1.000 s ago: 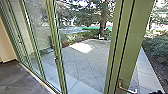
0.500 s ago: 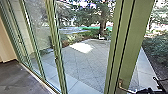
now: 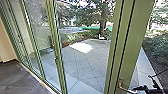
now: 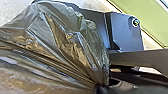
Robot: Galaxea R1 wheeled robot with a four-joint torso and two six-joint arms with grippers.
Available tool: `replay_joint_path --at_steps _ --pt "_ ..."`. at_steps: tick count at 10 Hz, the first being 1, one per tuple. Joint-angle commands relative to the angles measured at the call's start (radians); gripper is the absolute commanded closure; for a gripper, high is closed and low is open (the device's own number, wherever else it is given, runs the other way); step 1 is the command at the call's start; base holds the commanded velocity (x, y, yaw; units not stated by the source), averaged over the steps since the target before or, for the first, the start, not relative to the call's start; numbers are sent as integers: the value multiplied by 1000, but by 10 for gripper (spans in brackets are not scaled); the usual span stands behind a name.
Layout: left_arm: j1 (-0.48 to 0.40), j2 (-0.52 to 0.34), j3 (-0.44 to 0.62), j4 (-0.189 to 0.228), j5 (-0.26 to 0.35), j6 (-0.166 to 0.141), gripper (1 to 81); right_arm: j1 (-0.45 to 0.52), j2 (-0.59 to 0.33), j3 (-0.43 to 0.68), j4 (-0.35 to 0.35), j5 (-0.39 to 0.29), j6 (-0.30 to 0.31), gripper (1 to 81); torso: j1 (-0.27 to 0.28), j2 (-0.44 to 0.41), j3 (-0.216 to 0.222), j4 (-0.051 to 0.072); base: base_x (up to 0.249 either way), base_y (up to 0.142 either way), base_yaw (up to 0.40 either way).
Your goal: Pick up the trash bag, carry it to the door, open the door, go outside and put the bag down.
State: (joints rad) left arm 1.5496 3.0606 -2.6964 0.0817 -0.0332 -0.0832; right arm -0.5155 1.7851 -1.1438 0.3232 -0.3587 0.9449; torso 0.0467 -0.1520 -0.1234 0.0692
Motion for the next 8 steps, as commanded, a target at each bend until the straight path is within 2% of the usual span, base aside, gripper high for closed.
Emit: replay_joint_path --at_steps 1,8 --pt "-39 6 6 1 55 -1 811 87 -4 -17 19 6 44 10 0 0 0 0 0 0 0" --pt "-38 0 6 1 55 -1 811 110 56 -118 17 4 109 10 0 0 0 0 0 0 0"
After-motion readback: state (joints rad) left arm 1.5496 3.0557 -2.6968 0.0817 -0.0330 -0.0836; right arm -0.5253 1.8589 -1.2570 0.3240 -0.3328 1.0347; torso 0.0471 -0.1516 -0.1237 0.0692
